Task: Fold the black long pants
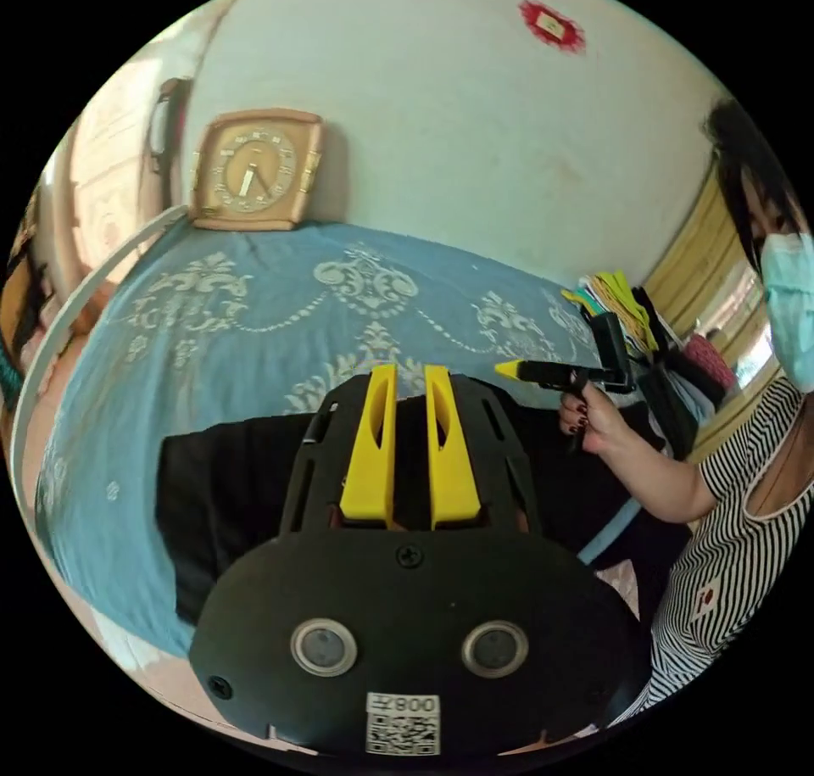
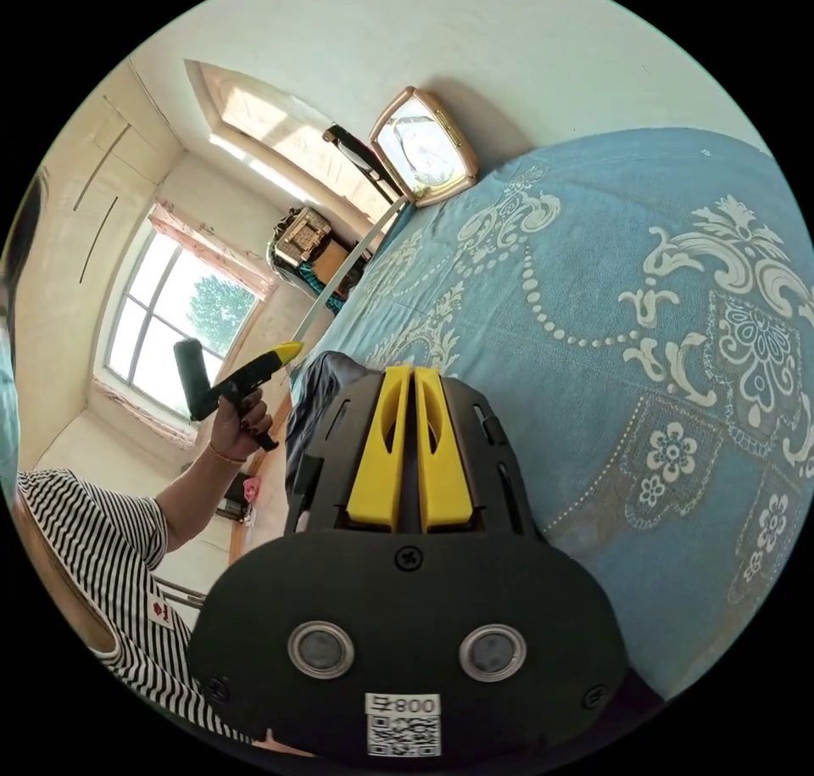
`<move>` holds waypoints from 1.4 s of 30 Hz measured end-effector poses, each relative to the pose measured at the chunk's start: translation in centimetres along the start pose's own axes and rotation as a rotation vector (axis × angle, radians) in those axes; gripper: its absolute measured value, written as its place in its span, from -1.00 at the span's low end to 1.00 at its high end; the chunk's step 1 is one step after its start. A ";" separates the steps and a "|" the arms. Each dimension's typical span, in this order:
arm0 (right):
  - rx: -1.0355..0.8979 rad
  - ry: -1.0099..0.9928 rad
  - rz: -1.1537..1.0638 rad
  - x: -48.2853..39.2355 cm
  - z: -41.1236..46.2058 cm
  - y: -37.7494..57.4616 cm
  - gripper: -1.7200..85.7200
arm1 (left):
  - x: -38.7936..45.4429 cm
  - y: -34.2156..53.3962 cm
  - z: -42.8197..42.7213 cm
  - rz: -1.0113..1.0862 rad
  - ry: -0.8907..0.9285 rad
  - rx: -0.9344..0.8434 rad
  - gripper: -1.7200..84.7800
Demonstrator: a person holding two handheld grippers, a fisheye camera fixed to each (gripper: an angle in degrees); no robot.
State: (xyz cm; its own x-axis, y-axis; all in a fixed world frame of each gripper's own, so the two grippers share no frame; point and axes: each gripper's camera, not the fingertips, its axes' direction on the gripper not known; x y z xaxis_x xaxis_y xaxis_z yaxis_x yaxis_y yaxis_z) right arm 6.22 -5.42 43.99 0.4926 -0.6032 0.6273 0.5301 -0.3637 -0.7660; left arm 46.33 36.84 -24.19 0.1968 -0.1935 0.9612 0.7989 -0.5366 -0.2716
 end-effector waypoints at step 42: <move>-0.283 0.531 -0.140 -12.4 -17.7 1.0 -0.96 | 20.2 -37.7 6.4 0.370 0.180 -0.462 -0.96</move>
State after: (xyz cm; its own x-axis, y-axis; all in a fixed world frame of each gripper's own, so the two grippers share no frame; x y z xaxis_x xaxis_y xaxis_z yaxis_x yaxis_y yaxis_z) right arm -11.58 -10.86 33.00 -0.0176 -0.7806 0.6248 0.3254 -0.5954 -0.7346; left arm 23.85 58.42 5.76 0.2829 -0.5485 0.7868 0.3593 -0.7000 -0.6171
